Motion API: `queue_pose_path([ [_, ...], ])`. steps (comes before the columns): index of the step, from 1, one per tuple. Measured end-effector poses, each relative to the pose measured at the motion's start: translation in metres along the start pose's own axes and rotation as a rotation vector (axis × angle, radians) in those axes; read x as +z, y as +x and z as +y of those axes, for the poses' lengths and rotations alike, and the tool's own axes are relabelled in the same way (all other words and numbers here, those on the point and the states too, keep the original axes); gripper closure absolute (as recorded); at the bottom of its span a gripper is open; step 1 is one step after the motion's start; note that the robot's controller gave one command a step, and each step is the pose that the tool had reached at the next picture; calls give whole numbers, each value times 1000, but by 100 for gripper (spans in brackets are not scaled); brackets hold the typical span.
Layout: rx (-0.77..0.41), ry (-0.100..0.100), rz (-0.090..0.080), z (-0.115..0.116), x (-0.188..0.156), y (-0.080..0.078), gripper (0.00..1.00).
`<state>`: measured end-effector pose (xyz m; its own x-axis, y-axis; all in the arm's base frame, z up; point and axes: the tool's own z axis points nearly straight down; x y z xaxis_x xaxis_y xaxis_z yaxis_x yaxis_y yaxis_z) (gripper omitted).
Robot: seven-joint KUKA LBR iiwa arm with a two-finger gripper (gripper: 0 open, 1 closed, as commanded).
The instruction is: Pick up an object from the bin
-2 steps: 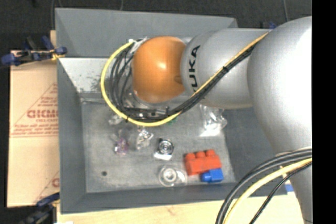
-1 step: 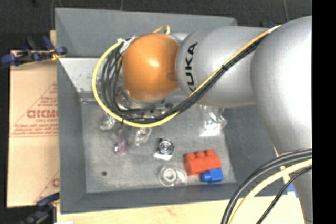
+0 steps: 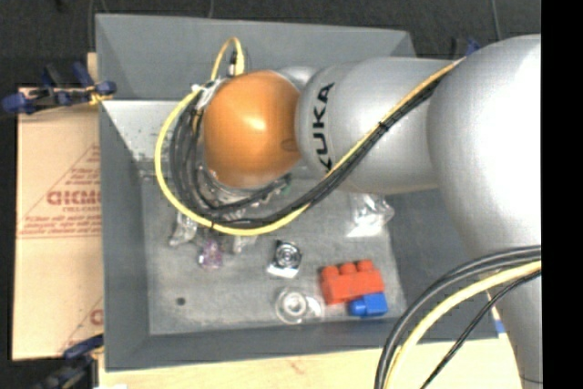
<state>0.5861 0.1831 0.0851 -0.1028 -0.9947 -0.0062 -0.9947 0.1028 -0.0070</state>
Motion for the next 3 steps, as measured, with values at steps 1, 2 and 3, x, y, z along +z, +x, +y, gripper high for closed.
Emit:
queue_pose_path([
  [1,-413,-6,1,4,8,6,0],
  [2,-409,7,10,-2,5,11,100],
  [3,-404,3,2,-6,-119,10,100],
])
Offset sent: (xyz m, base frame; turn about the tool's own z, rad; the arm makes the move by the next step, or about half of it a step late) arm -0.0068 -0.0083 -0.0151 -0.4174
